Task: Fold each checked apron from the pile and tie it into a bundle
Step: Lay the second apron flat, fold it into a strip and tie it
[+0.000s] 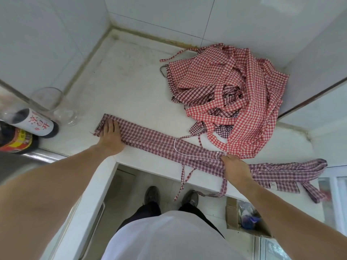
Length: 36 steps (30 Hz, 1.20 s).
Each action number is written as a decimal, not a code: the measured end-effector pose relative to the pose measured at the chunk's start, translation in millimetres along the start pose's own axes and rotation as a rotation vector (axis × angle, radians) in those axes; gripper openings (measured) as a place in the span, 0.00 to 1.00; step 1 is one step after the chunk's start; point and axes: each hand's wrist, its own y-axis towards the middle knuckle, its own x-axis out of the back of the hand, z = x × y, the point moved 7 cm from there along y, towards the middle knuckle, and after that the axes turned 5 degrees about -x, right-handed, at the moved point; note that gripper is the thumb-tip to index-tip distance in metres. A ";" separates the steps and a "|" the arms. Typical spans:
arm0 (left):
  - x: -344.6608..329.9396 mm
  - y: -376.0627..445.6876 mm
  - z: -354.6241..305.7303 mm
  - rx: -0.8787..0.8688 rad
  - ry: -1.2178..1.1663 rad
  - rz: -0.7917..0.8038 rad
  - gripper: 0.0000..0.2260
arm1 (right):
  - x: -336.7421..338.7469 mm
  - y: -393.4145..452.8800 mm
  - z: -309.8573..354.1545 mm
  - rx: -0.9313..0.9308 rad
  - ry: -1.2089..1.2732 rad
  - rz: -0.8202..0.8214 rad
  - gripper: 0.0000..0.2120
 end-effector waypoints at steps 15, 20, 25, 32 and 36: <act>5.5 20.9 -8.2 0.320 -0.118 0.011 0.60 | -7.3 -52.2 -38.1 0.014 0.237 -0.367 0.23; 20.6 15.2 -32.2 0.395 -0.147 -0.119 0.52 | -31.0 -54.1 -49.8 -0.161 0.422 -0.300 0.19; 43.2 -18.0 -111.1 0.036 -0.165 -0.518 0.27 | -41.0 -45.3 -54.3 -0.261 0.671 -0.326 0.20; -31.2 -70.3 -261.2 -0.671 -0.388 -0.292 0.17 | -48.8 -42.4 -54.6 -0.276 0.790 -0.359 0.25; -89.6 -57.2 -283.7 -0.587 -0.079 0.046 0.26 | -44.4 -46.7 -53.5 -0.161 0.780 -0.321 0.24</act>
